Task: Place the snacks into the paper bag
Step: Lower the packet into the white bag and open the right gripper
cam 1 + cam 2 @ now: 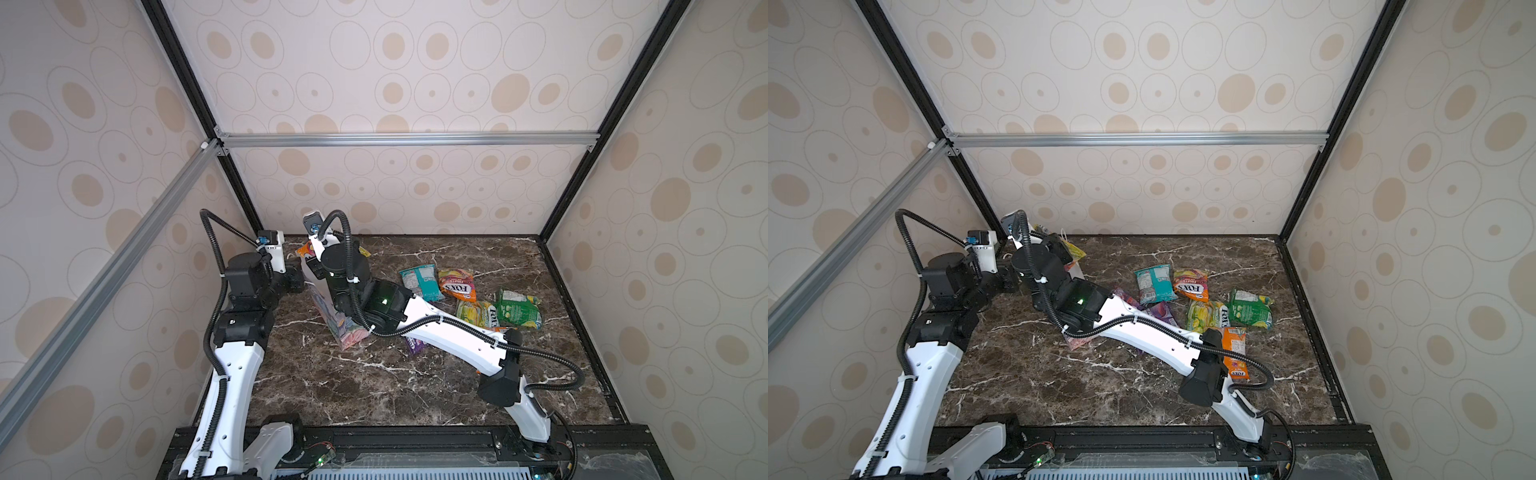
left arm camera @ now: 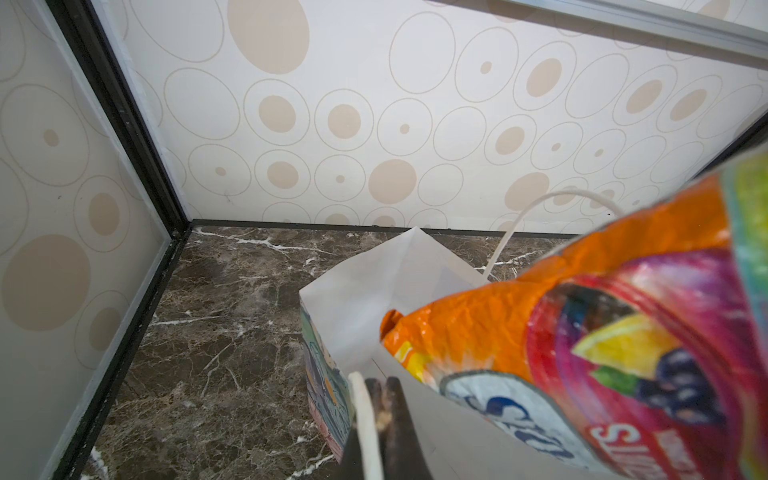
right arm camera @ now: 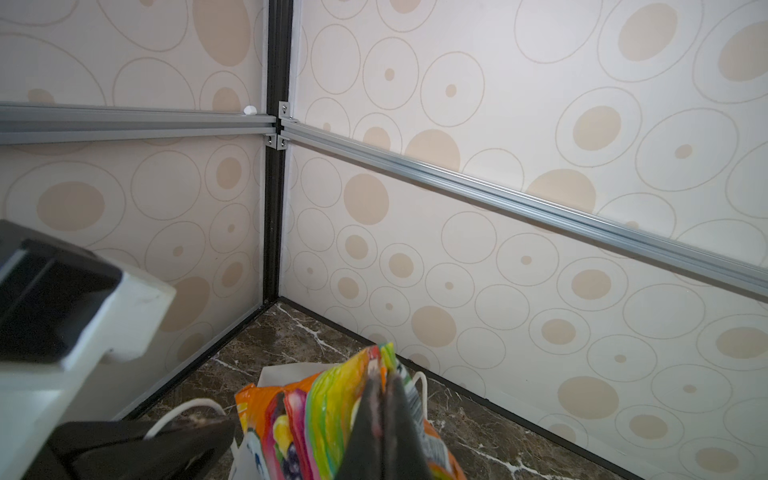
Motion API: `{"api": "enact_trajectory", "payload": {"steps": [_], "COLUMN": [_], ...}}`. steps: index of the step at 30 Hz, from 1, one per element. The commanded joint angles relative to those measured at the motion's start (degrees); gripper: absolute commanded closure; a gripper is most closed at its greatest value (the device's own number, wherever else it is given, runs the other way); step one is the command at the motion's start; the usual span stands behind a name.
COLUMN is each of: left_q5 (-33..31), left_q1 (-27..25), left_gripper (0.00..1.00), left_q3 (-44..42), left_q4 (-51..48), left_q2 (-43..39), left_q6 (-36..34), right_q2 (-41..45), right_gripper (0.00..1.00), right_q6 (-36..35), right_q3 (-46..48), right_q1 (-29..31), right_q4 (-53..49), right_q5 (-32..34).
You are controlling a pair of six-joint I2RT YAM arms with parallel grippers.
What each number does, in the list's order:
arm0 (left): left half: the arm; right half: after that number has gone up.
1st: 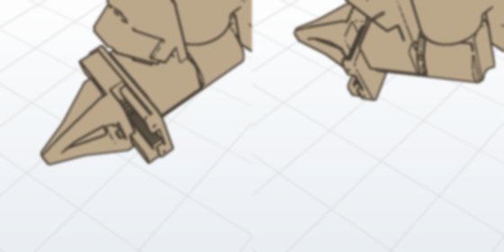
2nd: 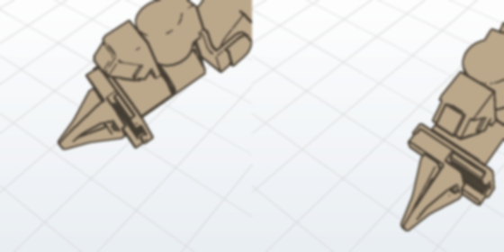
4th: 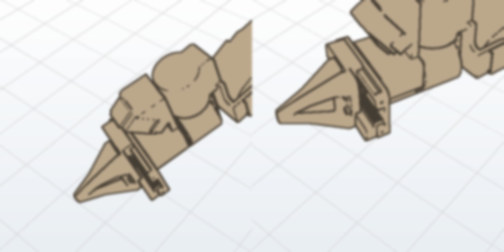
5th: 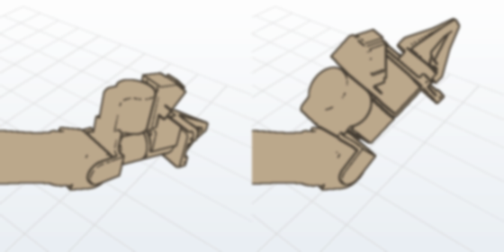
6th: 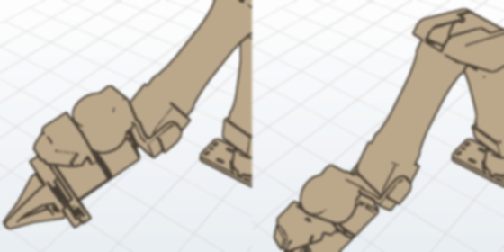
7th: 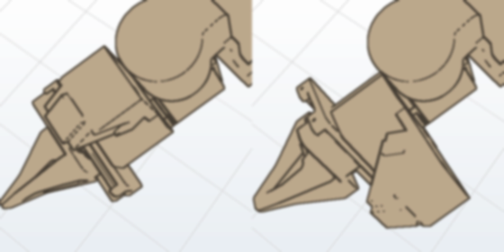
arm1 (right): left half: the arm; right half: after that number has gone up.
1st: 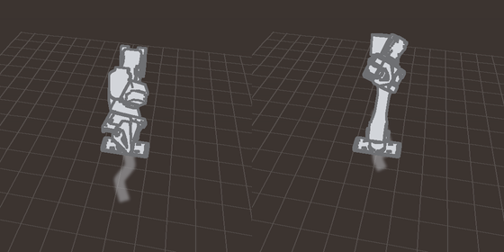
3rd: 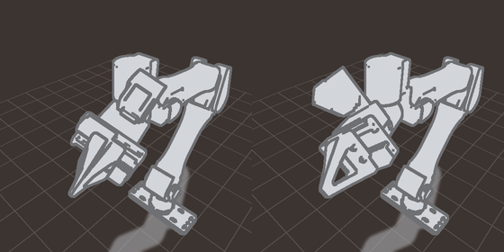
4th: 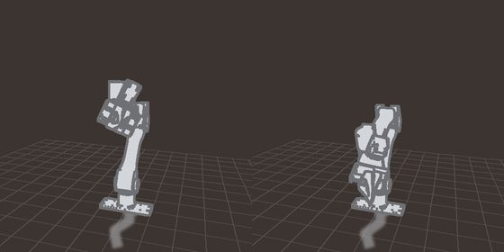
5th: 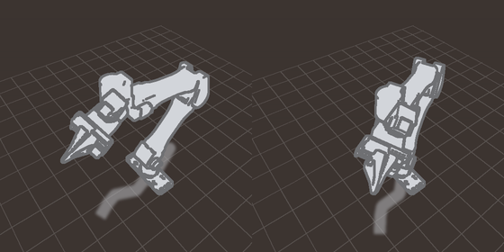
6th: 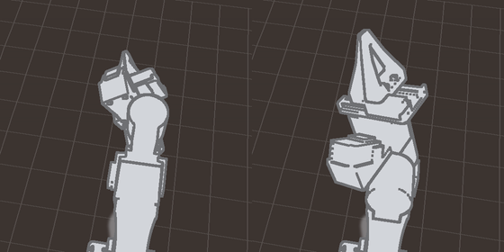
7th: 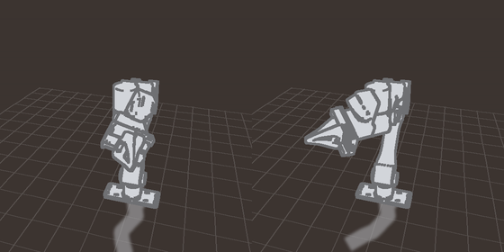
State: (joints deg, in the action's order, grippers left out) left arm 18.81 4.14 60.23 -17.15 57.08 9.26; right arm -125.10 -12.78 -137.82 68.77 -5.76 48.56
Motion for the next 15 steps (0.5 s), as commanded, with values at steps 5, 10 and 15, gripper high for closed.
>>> {"api": "enact_trajectory", "payload": {"steps": [5,10,15], "left_q5": [0.26,0.29,0.23], "left_q1": [0.50,0.50,0.48], "left_gripper": [1.00,1.00,1.00], "left_q3": [0.33,0.24,0.24], "left_q4": [1.41,1.50,1.45], "left_q2": [-0.78,-0.82,-0.78], "left_q6": [0.33,0.32,0.31], "right_q2": [-2.16,-2.67,-2.39], "right_gripper": [1.00,1.00,1.00], "right_q6": [-1.97,-2.36,-0.87], "right_q3": [-1.84,-1.71,-0.53], "right_q1": [0.41,0.47,0.45], "right_q4": [2.94,1.95,0.91], "right_q5": [1.97,2.29,1.55]}}
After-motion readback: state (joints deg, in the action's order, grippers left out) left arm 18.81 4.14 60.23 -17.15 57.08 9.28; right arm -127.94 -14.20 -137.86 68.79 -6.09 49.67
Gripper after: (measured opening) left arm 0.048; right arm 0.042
